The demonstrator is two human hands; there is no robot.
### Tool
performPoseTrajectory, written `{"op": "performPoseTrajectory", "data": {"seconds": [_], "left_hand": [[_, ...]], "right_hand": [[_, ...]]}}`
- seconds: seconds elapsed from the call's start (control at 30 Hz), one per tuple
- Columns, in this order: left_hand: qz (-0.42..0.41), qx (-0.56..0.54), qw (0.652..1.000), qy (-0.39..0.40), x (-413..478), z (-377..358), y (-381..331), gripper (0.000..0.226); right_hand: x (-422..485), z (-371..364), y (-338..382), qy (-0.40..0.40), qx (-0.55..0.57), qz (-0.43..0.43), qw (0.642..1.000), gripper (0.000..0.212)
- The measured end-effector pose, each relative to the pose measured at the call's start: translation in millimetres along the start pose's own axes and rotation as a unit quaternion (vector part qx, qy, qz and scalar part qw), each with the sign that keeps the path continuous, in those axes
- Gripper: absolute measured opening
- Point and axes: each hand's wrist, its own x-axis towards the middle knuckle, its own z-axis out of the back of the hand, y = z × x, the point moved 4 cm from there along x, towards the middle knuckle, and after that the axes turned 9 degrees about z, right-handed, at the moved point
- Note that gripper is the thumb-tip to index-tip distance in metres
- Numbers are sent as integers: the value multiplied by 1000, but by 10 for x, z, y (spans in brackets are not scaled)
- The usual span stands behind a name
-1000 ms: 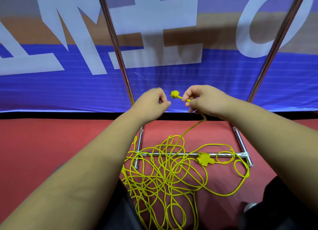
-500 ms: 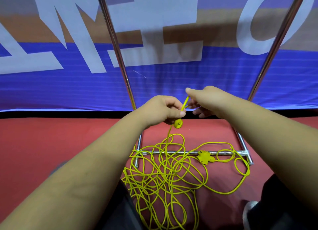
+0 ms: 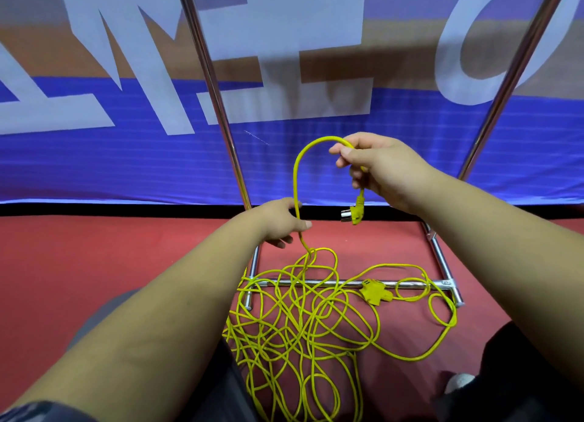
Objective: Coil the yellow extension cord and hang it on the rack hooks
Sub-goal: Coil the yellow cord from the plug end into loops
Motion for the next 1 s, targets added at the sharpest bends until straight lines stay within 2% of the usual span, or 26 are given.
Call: {"op": "performPoseTrajectory", "data": {"seconds": [0.07,0.13,0.23,0.33,0.43,0.5,0.57,0.67,0.77,0.83,0.87,0.93,1.0], "left_hand": [[-20,-34,998,39,34,-49,-19,16],[-34,-79,996,26,32,-30,-98,15],[-71,-215,974,3,-83,100,-273,14],[-149,-352,924,7,-261,287,-496,15],[-194,-480,855,33,-393,396,-647,14],[-195,-550,811,54,-445,410,-679,14],[-186,-589,783,65,-452,411,-677,19],[-165,-611,771,65,-412,409,-635,30],[-135,-630,762,61,-333,433,-542,33],[-109,-626,770,58,-283,447,-472,33],[-87,-611,785,50,-253,446,-433,32],[-20,-527,850,18,-160,412,-316,33],[37,-345,938,9,-84,302,-168,32]], "right_hand": [[-2,27,27,-8,4,13,1000,19],[1,81,13,-30,-5,10,1000,17],[21,179,-68,-53,-27,-16,998,22],[40,240,-158,-68,-33,-48,996,31],[7,198,-203,-27,-37,-78,996,24],[-34,105,-233,22,-44,-95,994,20],[-68,7,-304,56,-26,-125,990,29],[-87,-146,-394,96,22,-147,984,25],[-65,-239,-436,101,20,-141,985,16],[-41,-258,-462,90,1,-133,987,19],[-32,-261,-473,80,-4,-130,988,22],[-8,-244,-489,44,-1,-127,991,24],[29,-217,-481,4,11,-122,992,21]]}}
